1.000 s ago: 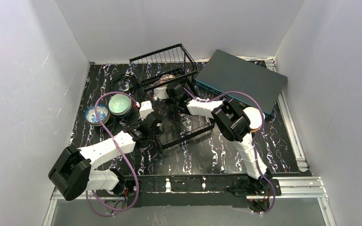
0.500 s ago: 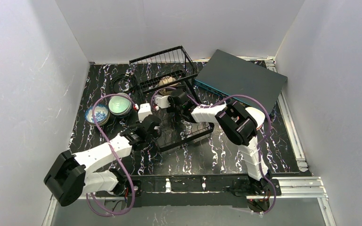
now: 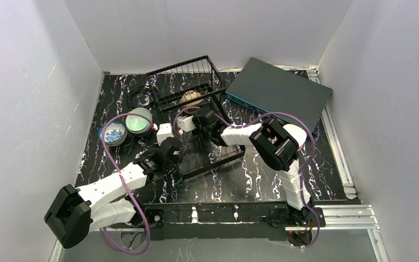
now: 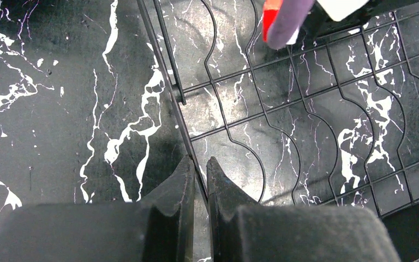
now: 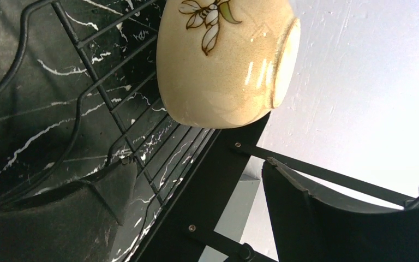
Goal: Unload the bowls from the dish rack
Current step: Move the bowl to the dish rack.
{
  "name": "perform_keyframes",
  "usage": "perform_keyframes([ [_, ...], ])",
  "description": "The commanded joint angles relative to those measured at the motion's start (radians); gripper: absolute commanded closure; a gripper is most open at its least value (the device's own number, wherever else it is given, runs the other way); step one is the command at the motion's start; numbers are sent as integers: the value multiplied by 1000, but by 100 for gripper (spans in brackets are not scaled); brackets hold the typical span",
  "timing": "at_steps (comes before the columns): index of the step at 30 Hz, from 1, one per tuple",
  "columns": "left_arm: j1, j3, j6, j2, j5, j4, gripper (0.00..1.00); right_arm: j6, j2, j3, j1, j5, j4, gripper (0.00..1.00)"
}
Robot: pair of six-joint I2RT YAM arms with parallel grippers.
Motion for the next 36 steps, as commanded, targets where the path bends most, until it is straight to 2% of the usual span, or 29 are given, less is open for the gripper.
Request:
perform_keyframes([
  [1, -32, 2, 61, -37, 98, -36, 100, 10, -119, -10, 8, -18, -12, 8],
  [3, -31, 20, 48, -51, 89, -59, 91, 42, -142, -22, 9, -22, -47, 8],
  [8, -32, 77, -13, -105, 59, -169, 50, 79, -170, -50, 9, -28, -84, 7],
  [12, -32, 105, -117, -129, 70, -280, 41, 92, -180, -57, 9, -57, -105, 7],
  [17, -32, 69, -213, -129, 115, -305, 41, 111, -182, -41, 9, -124, -141, 7],
  [21, -32, 52, -243, -107, 117, -307, 43, 114, -172, -29, 14, -135, -142, 8],
  [25, -32, 31, -258, -100, 112, -307, 53, 112, -168, -19, 23, -154, -138, 8],
  [27, -31, 21, -258, -97, 113, -307, 62, 113, -159, -2, 28, -162, -143, 8],
  [30, -34, 17, -248, -88, 129, -304, 81, 109, -143, 30, 41, -165, -159, 8],
  [34, -36, 24, -222, -78, 139, -300, 97, 100, -113, 62, 54, -160, -160, 7],
  [36, -36, 29, -212, -73, 141, -300, 100, 94, -94, 86, 57, -149, -171, 7],
])
